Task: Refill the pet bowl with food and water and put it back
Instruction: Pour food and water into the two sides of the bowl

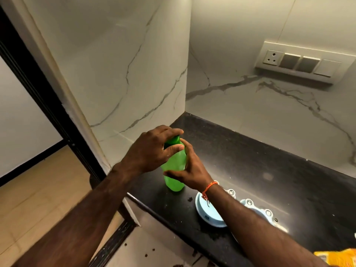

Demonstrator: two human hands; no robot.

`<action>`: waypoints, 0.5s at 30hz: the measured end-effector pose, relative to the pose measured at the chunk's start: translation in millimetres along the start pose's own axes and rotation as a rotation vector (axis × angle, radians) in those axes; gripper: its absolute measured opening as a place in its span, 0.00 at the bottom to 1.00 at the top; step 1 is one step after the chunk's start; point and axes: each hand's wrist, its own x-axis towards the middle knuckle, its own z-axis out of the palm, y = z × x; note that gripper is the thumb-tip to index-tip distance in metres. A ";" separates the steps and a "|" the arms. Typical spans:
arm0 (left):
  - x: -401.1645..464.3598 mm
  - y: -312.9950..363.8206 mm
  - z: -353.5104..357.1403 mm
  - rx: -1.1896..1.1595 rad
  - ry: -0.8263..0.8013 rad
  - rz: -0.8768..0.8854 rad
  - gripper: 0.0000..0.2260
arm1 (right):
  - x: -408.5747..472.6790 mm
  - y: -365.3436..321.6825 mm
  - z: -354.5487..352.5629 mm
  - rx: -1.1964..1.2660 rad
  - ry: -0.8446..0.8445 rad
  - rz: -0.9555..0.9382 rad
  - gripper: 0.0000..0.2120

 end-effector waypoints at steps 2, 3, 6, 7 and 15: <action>0.8 2.0 -1.7 0.012 0.010 0.004 0.24 | -2.0 -2.4 -0.4 0.012 0.011 -0.011 0.52; 1.6 3.6 -2.0 0.018 0.023 0.004 0.24 | -2.6 -2.7 -0.6 0.015 0.024 -0.021 0.51; 4.0 9.6 -1.4 -0.002 0.116 0.001 0.21 | -5.6 -3.4 -1.2 0.016 0.033 -0.057 0.50; 5.0 11.8 -0.5 -0.010 0.152 0.001 0.19 | -6.8 -4.2 -1.5 0.013 0.033 -0.059 0.50; 11.4 25.8 8.8 0.020 0.270 -0.010 0.18 | -16.9 -6.8 -4.8 -0.037 0.096 -0.017 0.50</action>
